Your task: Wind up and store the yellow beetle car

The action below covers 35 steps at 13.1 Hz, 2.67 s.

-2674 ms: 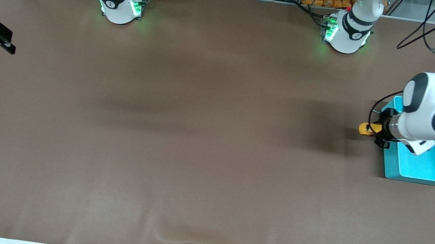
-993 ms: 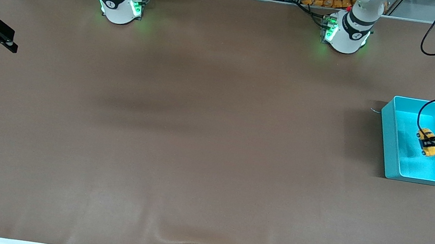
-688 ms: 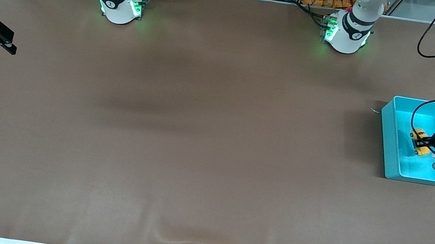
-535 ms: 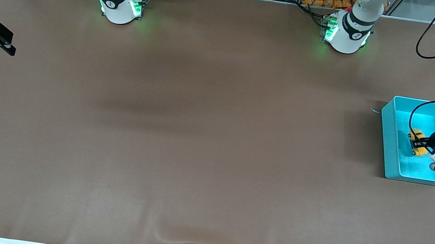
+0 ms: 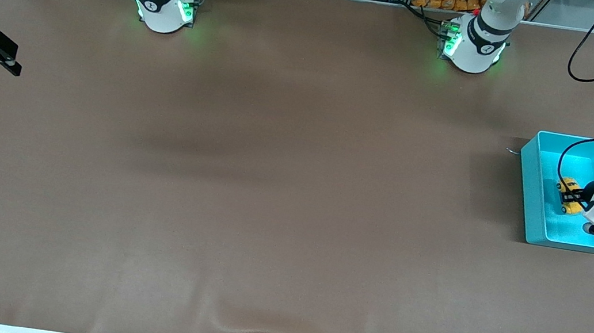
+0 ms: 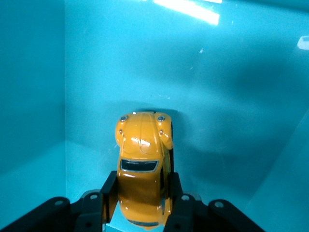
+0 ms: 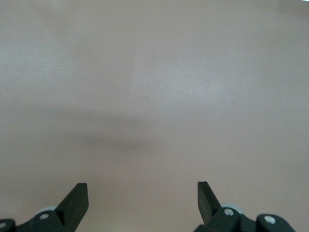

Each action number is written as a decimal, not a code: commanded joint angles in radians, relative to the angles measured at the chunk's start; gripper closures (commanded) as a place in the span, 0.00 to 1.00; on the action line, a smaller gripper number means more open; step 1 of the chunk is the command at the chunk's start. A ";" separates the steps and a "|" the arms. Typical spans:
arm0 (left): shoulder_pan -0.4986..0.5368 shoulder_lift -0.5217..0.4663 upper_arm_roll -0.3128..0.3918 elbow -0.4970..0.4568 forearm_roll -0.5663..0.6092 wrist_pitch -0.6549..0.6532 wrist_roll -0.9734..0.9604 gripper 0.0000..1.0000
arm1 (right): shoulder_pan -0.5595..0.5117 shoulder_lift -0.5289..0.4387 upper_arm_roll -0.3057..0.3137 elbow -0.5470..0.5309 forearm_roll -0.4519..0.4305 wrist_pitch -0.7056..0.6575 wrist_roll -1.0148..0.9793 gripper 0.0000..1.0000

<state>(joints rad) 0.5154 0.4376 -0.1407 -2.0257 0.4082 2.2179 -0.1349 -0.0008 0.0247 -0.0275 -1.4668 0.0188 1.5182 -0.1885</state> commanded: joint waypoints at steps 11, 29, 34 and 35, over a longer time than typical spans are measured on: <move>-0.001 -0.008 -0.003 0.013 0.024 0.009 -0.014 0.00 | -0.010 -0.020 0.011 -0.023 -0.010 0.002 0.012 0.00; -0.391 -0.364 0.041 0.455 -0.258 -0.793 -0.160 0.00 | -0.011 -0.023 0.006 -0.029 -0.005 -0.009 0.012 0.00; -0.456 -0.410 -0.097 0.464 -0.259 -0.799 -0.465 0.00 | -0.011 -0.026 0.004 -0.030 0.004 -0.016 0.012 0.00; -0.457 -0.412 -0.114 0.464 -0.270 -0.797 -0.460 0.00 | -0.011 -0.026 0.004 -0.032 0.004 -0.016 0.012 0.00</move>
<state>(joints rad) 0.0516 0.0411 -0.2304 -1.5698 0.1609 1.4368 -0.5863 -0.0054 0.0247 -0.0279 -1.4762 0.0191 1.5064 -0.1879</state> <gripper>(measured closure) 0.000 0.000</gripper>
